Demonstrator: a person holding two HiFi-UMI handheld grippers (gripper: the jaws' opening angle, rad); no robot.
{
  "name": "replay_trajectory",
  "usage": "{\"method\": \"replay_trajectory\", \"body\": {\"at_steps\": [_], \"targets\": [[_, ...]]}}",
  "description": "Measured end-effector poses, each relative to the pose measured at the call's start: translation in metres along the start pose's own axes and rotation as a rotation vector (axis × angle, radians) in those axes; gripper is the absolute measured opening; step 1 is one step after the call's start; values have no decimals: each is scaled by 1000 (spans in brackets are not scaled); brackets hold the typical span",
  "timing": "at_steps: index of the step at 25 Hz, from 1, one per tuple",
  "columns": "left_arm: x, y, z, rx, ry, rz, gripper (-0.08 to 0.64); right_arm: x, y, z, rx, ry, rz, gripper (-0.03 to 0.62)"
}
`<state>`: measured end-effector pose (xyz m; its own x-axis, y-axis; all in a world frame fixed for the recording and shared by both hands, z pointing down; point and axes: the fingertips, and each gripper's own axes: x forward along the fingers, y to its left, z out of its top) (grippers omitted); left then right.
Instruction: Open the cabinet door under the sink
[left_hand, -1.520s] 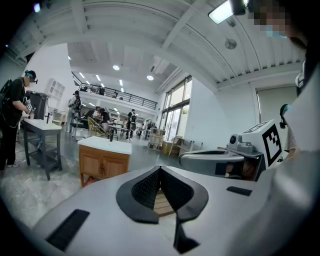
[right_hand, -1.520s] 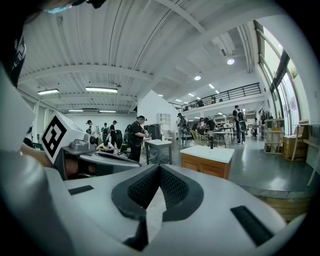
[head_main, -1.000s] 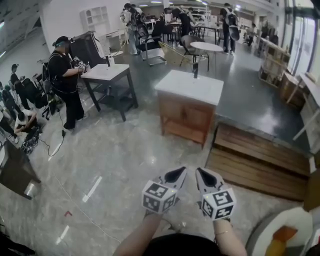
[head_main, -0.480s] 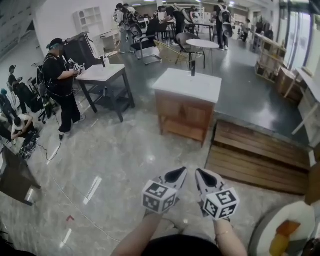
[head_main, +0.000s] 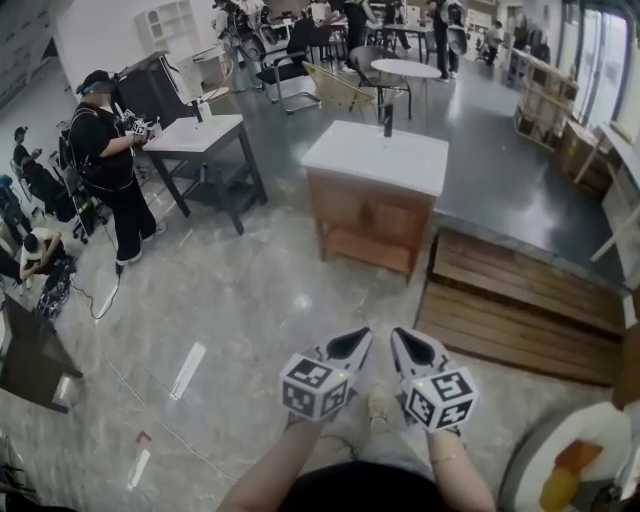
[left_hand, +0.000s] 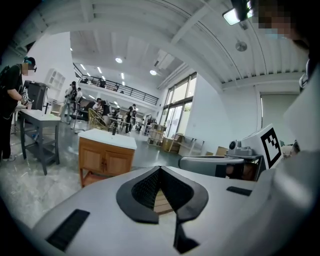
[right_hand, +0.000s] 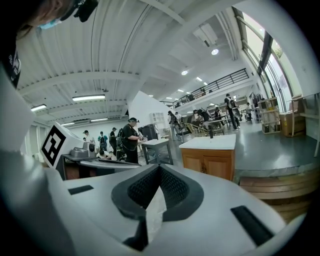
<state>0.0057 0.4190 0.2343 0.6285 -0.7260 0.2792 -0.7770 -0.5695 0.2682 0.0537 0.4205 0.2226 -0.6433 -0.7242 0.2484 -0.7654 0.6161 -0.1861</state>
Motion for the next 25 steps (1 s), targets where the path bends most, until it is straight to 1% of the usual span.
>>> {"method": "replay_trajectory", "body": {"at_steps": [4, 9, 14, 19, 25], "targets": [[35, 26, 13, -2, -3, 18, 9, 36, -31, 15, -8, 3, 21, 8], [86, 51, 42, 1, -9, 43, 9, 76, -75, 43, -29, 11, 61, 8], [137, 74, 68, -25, -28, 74, 9, 107, -118, 63, -47, 32, 93, 8], [172, 85, 78, -34, -29, 92, 9, 129, -149, 66, -34, 49, 115, 8], [185, 97, 84, -29, -18, 98, 9, 143, -164, 58, -13, 79, 124, 8]]}}
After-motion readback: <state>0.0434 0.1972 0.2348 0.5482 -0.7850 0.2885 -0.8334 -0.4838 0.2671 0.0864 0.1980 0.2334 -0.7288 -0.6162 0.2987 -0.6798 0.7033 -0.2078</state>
